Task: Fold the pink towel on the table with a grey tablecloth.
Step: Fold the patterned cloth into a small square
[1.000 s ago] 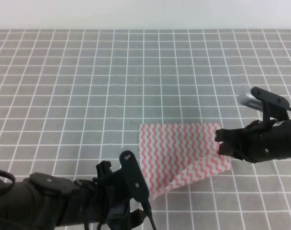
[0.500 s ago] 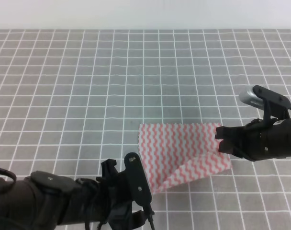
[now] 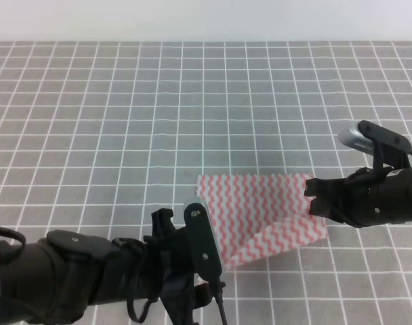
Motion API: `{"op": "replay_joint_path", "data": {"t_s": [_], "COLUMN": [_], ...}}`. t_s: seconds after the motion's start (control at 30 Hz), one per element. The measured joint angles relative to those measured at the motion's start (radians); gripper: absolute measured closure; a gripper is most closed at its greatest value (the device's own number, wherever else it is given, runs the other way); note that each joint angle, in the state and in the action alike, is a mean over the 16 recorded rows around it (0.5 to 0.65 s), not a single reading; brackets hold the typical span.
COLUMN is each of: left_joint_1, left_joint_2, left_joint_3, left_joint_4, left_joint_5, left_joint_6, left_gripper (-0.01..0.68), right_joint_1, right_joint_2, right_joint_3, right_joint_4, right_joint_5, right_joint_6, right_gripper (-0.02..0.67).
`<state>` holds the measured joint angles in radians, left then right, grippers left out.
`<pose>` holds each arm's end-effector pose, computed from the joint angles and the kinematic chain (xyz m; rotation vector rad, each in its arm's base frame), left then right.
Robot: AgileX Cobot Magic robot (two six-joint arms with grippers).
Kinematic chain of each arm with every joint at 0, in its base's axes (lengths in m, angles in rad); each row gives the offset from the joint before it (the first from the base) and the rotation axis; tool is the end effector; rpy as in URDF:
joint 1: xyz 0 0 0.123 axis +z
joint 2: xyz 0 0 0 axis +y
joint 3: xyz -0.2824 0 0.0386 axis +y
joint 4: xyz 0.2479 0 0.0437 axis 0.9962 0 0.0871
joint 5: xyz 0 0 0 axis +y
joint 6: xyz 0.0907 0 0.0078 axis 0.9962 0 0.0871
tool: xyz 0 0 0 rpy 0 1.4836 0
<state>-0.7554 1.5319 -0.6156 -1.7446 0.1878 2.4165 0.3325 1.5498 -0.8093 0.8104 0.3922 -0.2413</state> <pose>0.1892 -0.2013 0.1727 1.6119 1.7305 -0.2606 0.2727 0.1209 0.2009 0.1342 2.5888 0.6907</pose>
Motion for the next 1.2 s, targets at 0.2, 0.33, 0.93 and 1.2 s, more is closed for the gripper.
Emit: {"op": "replay_joint_path", "data": {"t_s": [0.2, 0.33, 0.93, 1.2], "left_joint_1": [0.000, 0.000, 0.000, 0.000], "left_joint_2": [0.008, 0.025, 0.112, 0.116], "left_joint_3": [-0.009, -0.010, -0.011, -0.015], "left_joint_4": [-0.010, -0.009, -0.010, -0.011], "left_joint_5": [0.006, 0.010, -0.013, -0.017], "left_joint_6": [-0.008, -0.013, -0.006, 0.005], "left_gripper": [0.283, 0.283, 0.366, 0.517], "right_joint_1": [0.000, 0.000, 0.000, 0.000], "right_joint_2": [-0.002, -0.002, -0.002, -0.002], "right_joint_3": [0.000, 0.000, 0.000, 0.000], "right_joint_4": [0.006, 0.010, 0.016, 0.016], "right_joint_5": [0.000, 0.000, 0.000, 0.002], "right_joint_6": [-0.009, -0.016, -0.024, -0.025], "right_gripper": [0.664, 0.664, 0.664, 0.664]}}
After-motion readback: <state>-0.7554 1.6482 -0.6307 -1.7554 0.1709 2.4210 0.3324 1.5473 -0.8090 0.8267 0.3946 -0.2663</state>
